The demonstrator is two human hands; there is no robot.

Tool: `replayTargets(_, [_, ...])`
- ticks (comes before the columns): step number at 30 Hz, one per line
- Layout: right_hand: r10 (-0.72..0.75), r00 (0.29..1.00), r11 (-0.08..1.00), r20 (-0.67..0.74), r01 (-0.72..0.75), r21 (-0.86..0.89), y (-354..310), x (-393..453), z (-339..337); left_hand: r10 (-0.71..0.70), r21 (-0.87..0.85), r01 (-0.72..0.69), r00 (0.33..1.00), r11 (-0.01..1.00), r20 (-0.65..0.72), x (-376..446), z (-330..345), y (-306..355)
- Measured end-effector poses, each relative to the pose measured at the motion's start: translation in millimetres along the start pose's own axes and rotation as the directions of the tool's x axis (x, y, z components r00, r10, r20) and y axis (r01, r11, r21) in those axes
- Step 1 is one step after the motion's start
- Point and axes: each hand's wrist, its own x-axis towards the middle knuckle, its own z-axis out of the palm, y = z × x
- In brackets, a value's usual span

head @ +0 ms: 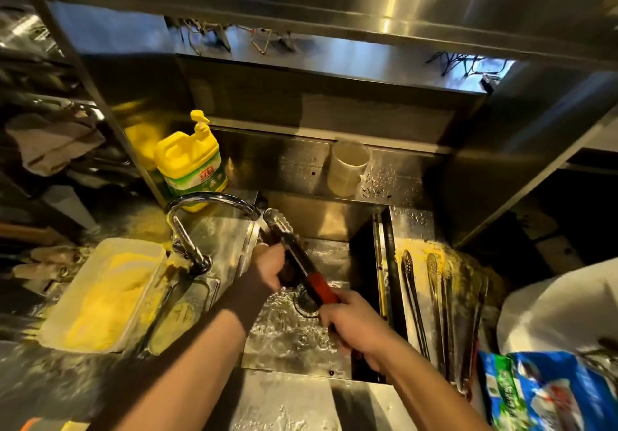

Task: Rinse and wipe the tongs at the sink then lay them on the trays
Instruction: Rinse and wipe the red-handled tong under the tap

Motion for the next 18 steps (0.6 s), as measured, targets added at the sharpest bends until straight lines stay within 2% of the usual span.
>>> replayTargets(2, [-0.011,1.0,1.0,0.012,0.012,-0.019,-3.4,1.1,5.2,-0.065,0.068,0.061,0.996,0.996,0.057,2.5,2.7,-5.9])
replayTargets(6, [0.008,0.998,1.0,0.06,-0.009,0.014,0.3,-9.1,0.2,-0.008,0.035,0.009,0.998,0.999,-0.056,18.0,-7.4,-0.3])
replayTargets(11, [0.076,0.989,0.994,0.125,-0.086,0.069,1.7,-27.4,-33.2,0.117,0.13,-0.091,0.971,0.987,-0.207,19.7,-3.0,-8.2])
replayTargets(15, [0.123,0.974,0.985,0.189,-0.143,0.093,1.1,-40.1,-62.6,0.156,0.069,-0.141,0.941,0.988,-0.302,21.2,-16.5,-6.9])
replayTargets(18, [0.13,0.99,0.986,0.051,-0.135,0.103,-0.7,-31.8,-63.2,0.039,-0.155,-0.074,0.974,0.985,-0.221,14.4,-19.1,-9.2])
